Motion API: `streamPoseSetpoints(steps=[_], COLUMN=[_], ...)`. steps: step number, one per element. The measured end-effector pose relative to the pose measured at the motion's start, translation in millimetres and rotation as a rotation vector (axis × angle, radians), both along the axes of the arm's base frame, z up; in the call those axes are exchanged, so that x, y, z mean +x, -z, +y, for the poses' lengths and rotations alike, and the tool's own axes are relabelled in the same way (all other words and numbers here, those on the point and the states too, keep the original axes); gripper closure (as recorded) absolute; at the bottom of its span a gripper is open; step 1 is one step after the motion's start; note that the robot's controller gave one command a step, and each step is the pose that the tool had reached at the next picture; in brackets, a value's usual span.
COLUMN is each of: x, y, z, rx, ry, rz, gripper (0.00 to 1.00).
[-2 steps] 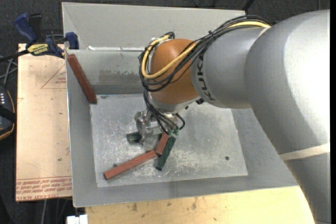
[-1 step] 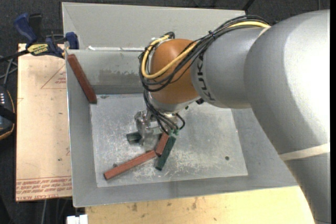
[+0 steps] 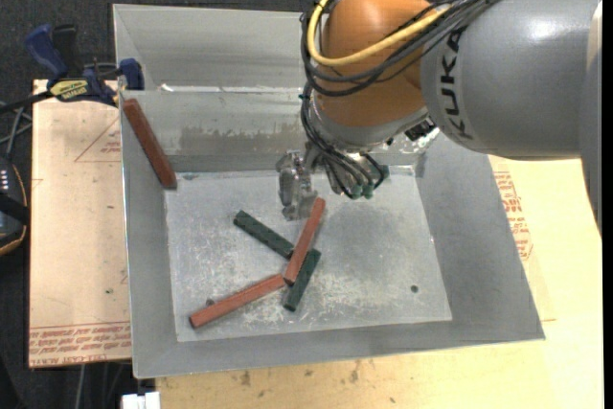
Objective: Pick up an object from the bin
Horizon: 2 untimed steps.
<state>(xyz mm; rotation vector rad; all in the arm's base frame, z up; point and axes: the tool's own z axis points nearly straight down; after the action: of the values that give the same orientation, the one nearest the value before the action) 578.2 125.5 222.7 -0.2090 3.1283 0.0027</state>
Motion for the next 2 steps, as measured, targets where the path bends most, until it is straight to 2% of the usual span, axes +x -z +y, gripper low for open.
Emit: streamPoseSetpoints(steps=[1,2], x=[-0.8,-64.3], y=[1.4,81.6], z=[-0.1,18.0], rx=[0.0,-0.003], ry=[0.0,-0.019], rz=[0.003,0.017], gripper=[1.0,0.0])
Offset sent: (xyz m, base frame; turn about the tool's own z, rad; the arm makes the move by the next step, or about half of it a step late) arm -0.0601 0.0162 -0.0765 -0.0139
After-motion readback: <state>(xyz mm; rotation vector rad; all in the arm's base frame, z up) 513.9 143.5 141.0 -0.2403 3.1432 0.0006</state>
